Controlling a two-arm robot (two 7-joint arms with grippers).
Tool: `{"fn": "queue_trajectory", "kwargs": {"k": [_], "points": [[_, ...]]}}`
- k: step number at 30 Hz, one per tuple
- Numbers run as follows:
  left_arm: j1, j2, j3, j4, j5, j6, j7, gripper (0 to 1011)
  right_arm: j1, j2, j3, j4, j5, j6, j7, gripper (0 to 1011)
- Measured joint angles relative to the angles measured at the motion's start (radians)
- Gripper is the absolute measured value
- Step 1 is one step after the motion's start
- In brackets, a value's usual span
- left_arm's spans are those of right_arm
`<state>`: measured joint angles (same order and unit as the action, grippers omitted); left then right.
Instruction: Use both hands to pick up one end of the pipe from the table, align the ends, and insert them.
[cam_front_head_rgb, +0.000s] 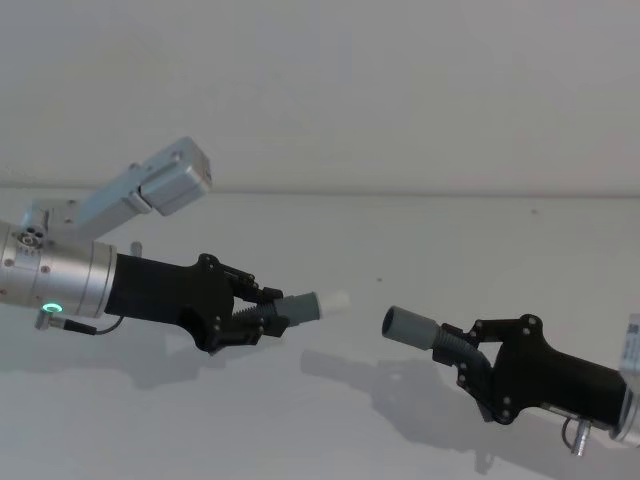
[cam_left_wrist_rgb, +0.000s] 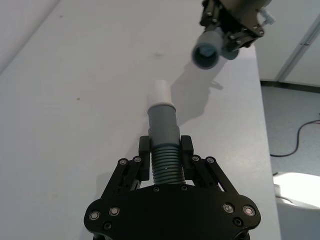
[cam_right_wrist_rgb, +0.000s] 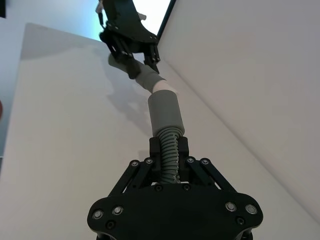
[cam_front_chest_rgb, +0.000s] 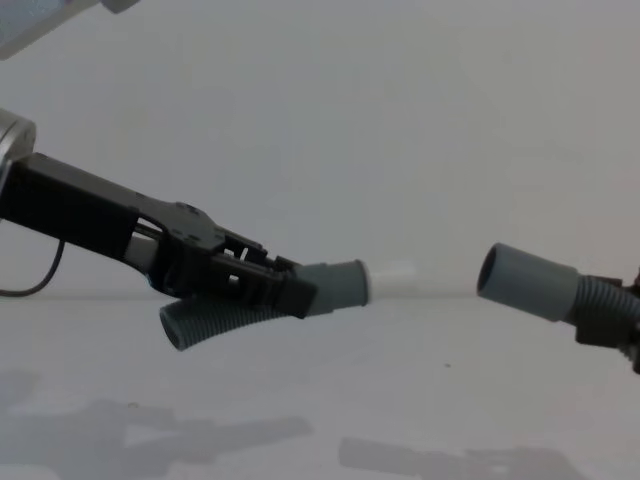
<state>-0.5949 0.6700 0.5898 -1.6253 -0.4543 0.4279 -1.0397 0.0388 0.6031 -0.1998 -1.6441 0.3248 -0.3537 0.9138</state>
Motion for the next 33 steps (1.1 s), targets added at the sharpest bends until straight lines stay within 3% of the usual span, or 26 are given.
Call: {"fn": "queue_trajectory", "kwargs": {"k": [15, 33], "points": [[-0.04, 0.001, 0.036, 0.024, -0.016, 0.01, -0.057, 341, 0.009, -0.02, -0.026, 0.01, -0.094, -0.026, -0.079, 164], [-0.064, -0.006, 0.067, 0.044, -0.027, 0.018, -0.073, 341, 0.027, -0.014, -0.05, 0.033, -0.106, -0.059, -0.085, 164]]}}
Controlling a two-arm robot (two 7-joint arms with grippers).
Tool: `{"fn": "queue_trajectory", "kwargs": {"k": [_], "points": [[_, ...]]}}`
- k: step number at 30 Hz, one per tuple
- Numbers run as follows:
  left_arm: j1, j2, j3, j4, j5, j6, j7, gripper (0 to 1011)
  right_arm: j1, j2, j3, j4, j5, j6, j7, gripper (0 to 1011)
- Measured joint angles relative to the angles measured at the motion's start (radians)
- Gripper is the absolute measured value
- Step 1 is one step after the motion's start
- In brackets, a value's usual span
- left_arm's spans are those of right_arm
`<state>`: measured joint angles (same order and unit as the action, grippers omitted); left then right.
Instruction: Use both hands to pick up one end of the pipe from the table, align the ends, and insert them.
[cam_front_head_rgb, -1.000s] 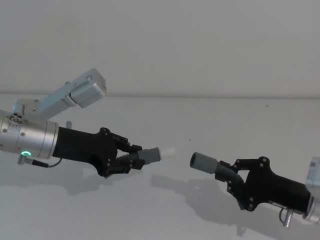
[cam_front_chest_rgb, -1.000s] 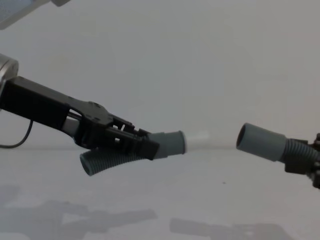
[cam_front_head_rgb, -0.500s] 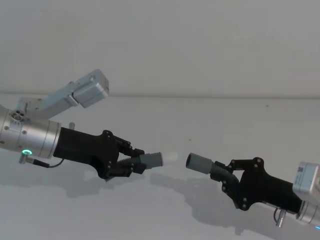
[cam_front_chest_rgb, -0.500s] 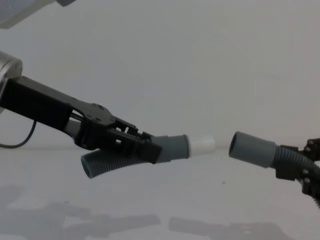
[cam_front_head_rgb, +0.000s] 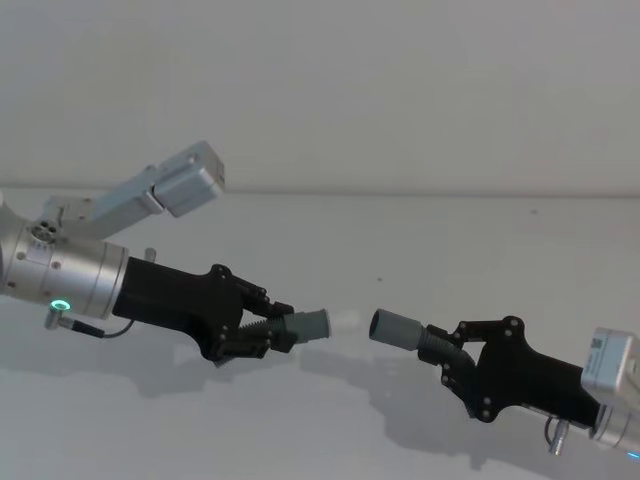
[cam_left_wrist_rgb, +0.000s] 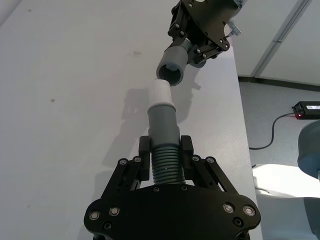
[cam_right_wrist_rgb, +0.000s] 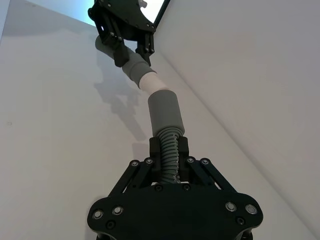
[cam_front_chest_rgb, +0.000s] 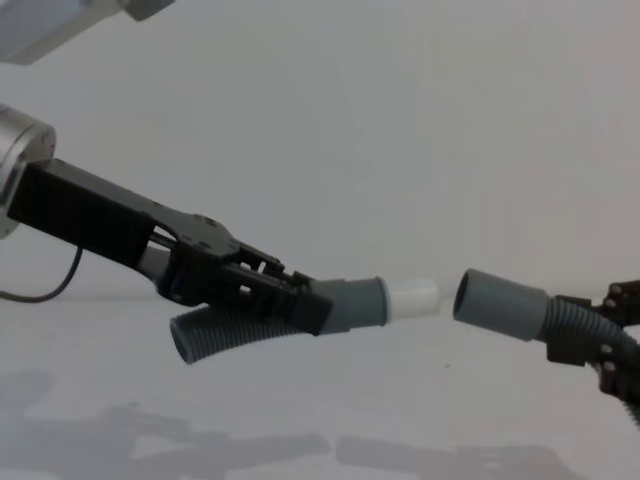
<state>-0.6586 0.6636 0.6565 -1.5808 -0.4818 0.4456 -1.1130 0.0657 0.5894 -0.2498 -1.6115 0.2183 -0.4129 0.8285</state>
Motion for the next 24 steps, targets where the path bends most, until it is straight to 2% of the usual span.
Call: {"fn": "queue_trajectory", "kwargs": {"k": [24], "points": [[-0.014, -0.001, 0.029, 0.011, -0.016, 0.007, 0.005, 341, 0.016, 0.011, -0.029, 0.002, -0.006, 0.014, -0.019, 164]]}}
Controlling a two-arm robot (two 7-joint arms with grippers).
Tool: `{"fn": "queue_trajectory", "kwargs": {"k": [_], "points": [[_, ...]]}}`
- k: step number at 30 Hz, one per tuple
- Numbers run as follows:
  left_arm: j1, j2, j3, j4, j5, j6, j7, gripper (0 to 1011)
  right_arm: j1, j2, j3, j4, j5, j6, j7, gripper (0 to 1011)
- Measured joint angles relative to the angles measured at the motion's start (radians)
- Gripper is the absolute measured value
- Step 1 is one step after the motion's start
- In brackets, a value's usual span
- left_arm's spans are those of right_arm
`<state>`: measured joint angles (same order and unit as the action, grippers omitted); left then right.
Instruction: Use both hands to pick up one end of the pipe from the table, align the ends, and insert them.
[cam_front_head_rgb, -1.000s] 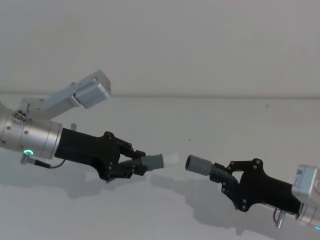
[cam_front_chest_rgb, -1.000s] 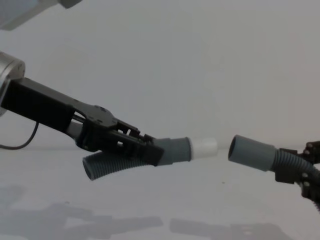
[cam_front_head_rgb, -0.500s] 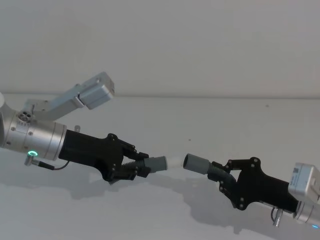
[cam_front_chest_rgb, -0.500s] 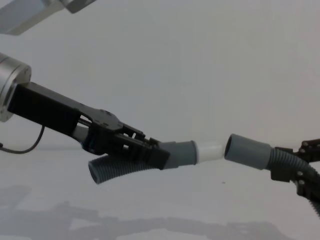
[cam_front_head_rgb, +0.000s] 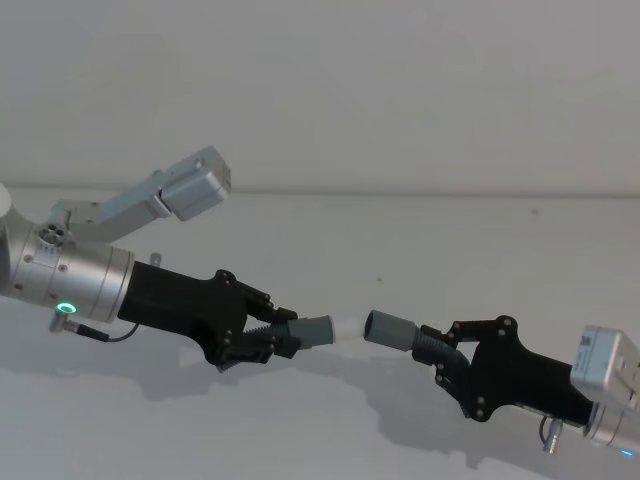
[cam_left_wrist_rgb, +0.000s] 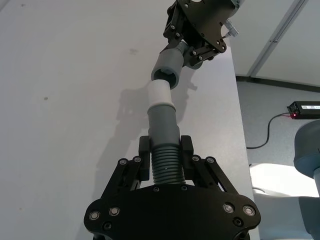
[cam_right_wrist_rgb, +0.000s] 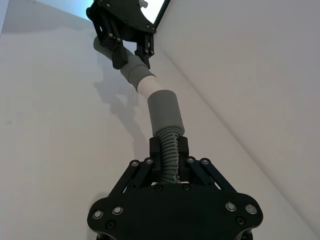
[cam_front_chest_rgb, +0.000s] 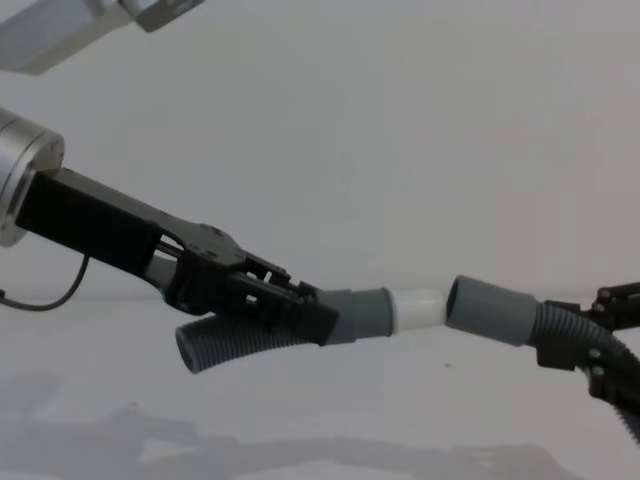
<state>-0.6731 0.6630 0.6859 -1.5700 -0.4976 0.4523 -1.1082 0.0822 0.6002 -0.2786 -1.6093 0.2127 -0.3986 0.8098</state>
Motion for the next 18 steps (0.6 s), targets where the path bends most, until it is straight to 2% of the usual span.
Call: {"fn": "queue_trajectory", "kwargs": {"k": [18], "points": [[-0.014, 0.019, 0.019, -0.002, -0.008, 0.01, -0.002, 341, 0.015, 0.007, -0.024, 0.016, -0.005, 0.002, -0.007, 164]]}}
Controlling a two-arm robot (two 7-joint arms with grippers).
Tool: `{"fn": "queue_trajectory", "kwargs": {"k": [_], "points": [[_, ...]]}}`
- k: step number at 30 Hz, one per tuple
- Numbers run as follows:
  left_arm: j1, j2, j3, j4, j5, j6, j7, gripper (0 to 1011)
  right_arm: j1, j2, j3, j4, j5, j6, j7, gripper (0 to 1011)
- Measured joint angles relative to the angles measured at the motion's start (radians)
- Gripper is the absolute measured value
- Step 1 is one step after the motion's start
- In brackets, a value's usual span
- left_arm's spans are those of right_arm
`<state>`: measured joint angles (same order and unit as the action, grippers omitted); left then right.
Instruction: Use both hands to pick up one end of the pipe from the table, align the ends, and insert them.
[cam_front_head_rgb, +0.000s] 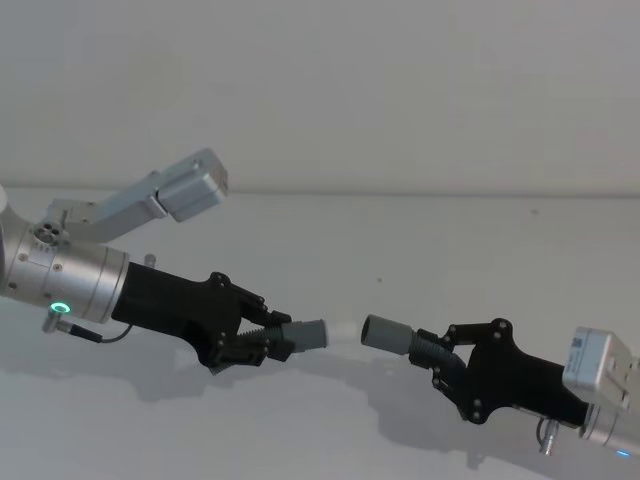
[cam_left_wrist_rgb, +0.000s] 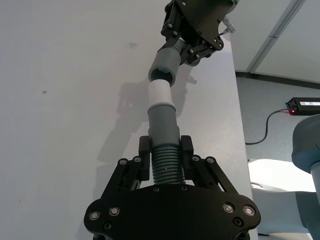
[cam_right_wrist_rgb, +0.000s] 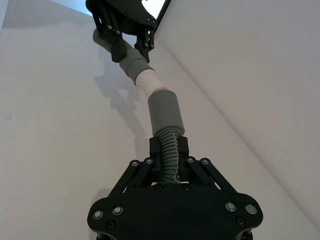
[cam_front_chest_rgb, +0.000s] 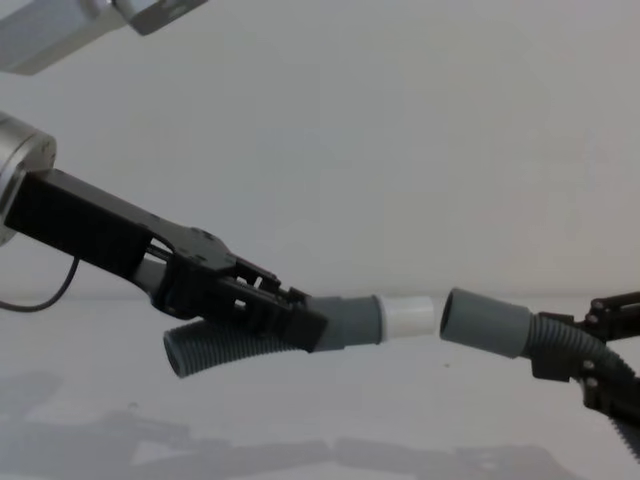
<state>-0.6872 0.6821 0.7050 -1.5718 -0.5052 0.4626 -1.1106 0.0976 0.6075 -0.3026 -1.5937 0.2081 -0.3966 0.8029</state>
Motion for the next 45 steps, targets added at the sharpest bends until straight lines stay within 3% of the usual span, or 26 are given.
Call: {"fn": "queue_trajectory", "kwargs": {"k": [26, 45], "points": [[-0.021, 0.0, 0.019, 0.024, -0.013, -0.007, 0.006, 342, 0.017, 0.012, -0.024, 0.017, 0.008, -0.013, -0.004, 164], [-0.031, 0.007, 0.026, 0.034, -0.032, -0.021, 0.013, 341, 0.034, 0.018, -0.044, 0.029, -0.011, -0.019, -0.025, 164]]}}
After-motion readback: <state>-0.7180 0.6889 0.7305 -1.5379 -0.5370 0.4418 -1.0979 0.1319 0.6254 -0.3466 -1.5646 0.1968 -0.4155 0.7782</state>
